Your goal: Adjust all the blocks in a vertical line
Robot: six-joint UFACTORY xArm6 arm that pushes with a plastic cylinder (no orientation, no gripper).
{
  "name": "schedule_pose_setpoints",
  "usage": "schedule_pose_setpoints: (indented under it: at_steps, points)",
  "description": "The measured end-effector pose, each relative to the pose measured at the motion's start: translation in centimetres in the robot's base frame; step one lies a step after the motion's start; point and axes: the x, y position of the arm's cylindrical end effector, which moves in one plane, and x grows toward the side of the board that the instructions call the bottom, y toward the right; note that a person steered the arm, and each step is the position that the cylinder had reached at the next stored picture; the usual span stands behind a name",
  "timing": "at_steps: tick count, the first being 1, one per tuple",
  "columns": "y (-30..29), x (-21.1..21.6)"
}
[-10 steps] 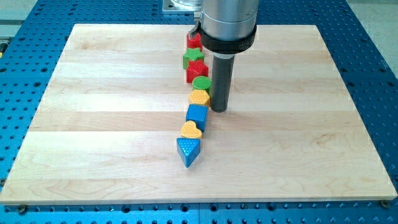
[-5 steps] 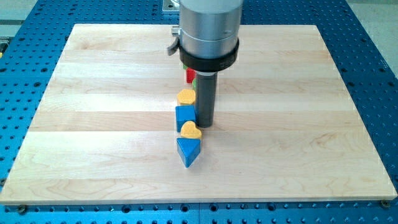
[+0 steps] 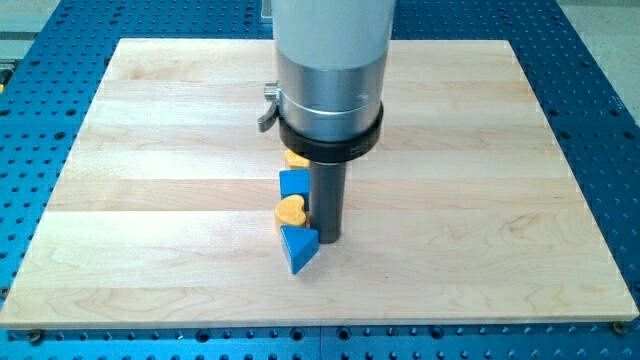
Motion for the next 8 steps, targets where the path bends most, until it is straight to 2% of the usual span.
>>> schedule_pose_setpoints:
  at_steps: [3, 5, 7, 8]
  points:
    - [1.9, -9.1]
    - [0.2, -10.4]
    - [0.6, -15.3]
    - [0.6, -15.5]
